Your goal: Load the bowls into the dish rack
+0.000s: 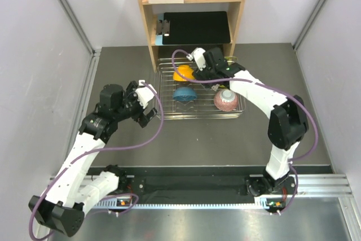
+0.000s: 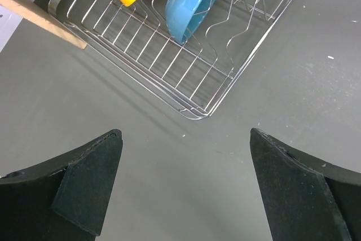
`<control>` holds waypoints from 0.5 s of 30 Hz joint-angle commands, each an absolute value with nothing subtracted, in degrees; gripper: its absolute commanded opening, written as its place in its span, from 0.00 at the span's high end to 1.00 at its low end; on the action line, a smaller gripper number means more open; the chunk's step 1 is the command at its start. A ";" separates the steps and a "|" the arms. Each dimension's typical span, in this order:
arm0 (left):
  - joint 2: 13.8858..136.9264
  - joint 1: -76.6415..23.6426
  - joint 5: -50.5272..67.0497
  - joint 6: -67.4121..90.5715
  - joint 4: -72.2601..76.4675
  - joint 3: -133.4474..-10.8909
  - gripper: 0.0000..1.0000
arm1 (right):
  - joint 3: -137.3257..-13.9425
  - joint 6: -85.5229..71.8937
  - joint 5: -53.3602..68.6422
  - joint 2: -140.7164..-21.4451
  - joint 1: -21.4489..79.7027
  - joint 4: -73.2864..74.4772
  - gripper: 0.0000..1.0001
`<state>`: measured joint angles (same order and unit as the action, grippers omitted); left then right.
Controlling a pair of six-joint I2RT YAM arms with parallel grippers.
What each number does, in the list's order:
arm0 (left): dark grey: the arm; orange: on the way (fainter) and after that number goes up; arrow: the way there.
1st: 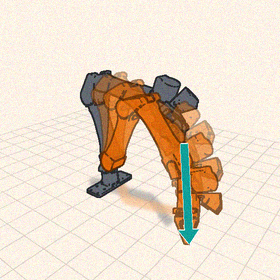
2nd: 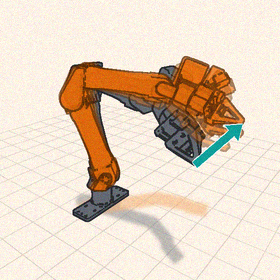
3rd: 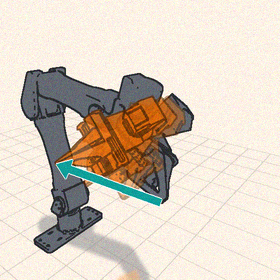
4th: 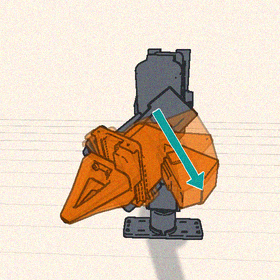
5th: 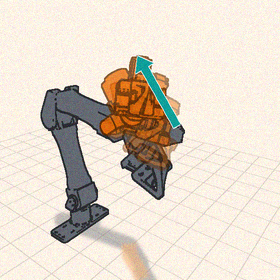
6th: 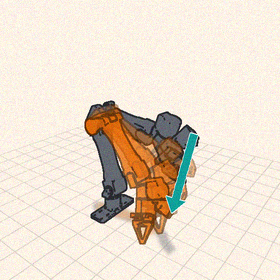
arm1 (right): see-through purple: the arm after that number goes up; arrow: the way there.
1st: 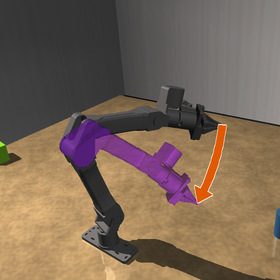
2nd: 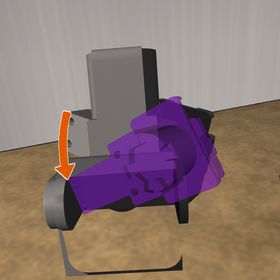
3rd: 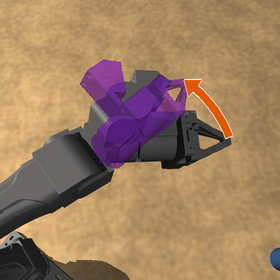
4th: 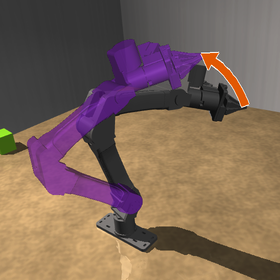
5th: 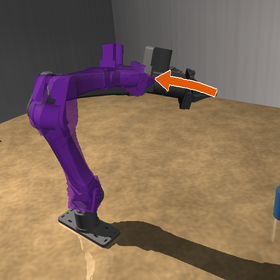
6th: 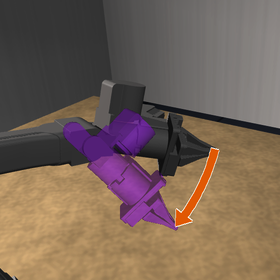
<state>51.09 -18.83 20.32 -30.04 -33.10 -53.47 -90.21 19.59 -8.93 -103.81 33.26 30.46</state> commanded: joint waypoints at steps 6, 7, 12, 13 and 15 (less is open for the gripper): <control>48.87 -18.02 22.15 -28.92 -31.99 -51.68 0.01 | -88.07 22.50 -18.36 -106.34 34.80 20.39 1.00; 48.78 -18.10 22.15 -28.83 -31.91 -51.59 0.01 | -87.89 22.67 -18.63 -106.70 34.80 20.13 1.00; 48.43 -18.02 22.32 -28.56 -31.91 -51.15 0.01 | -86.22 23.73 -20.91 -107.66 34.89 16.88 1.00; 48.43 -18.02 22.32 -28.56 -31.90 -50.98 0.01 | -85.96 23.73 -21.27 -108.01 34.98 16.44 1.00; 48.43 -17.93 22.41 -28.48 -31.90 -50.89 0.01 | -85.43 23.64 -21.97 -108.46 34.98 14.95 1.00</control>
<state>49.58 -18.35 21.19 -29.45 -33.21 -51.62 -85.65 22.55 -17.76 -108.47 34.39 22.15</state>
